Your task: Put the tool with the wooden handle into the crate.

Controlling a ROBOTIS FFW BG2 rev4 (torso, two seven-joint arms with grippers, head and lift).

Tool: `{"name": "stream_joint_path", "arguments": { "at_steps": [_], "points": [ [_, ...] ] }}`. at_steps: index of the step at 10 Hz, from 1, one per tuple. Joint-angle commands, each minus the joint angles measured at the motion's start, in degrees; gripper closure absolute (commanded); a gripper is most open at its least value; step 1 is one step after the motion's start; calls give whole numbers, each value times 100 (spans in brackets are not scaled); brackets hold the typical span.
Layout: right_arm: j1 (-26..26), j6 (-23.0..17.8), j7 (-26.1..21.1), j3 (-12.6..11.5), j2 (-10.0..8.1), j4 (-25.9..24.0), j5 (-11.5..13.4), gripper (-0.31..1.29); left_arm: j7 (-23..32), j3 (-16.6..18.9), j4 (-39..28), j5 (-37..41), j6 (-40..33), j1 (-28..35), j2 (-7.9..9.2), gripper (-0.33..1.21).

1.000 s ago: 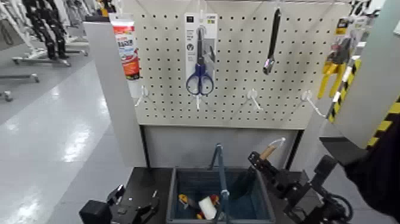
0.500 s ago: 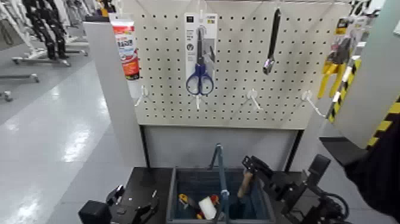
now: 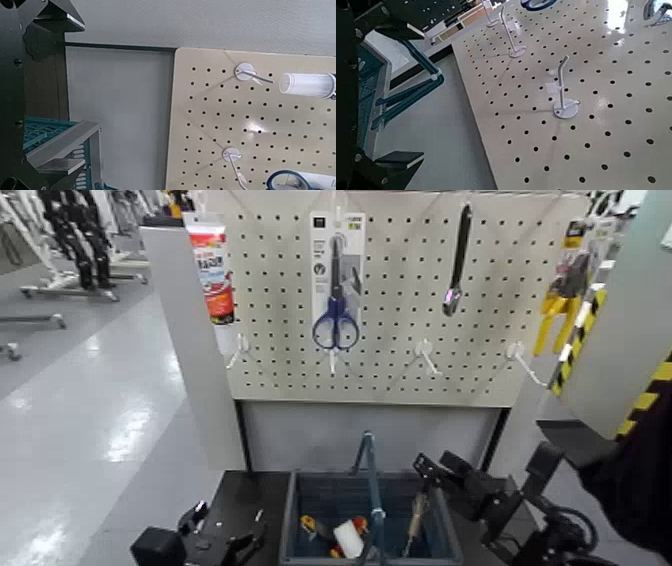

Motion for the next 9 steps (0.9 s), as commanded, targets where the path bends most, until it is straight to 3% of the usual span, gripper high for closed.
{"name": "stream_joint_path", "arguments": {
  "at_steps": [1,2,5,6,7,9],
  "points": [
    [127,-213,-173,-55,26,-289,287,5,0,-1,0,9,-9,4,0,11],
    [232,-450,-366,-81,53,-465,454,8,0,-1,0,9,-9,4,0,11],
    [847,-907,-1315,-222,220,-1300,1324,8,0,-1,0,9,-9,13,0,11],
    [1058,-951,-1649,-257,264,-1563,1738,9,0,-1,0,9,-9,4,0,11],
    [1269,-987,-1904,-319,360,-1739,1975,9,0,-1,0,9,-9,13,0,11],
    [1638,-1250,-2142,-371,536,-1836,2186,10,0,8,0,9,-9,13,0,11]
  ]
}}
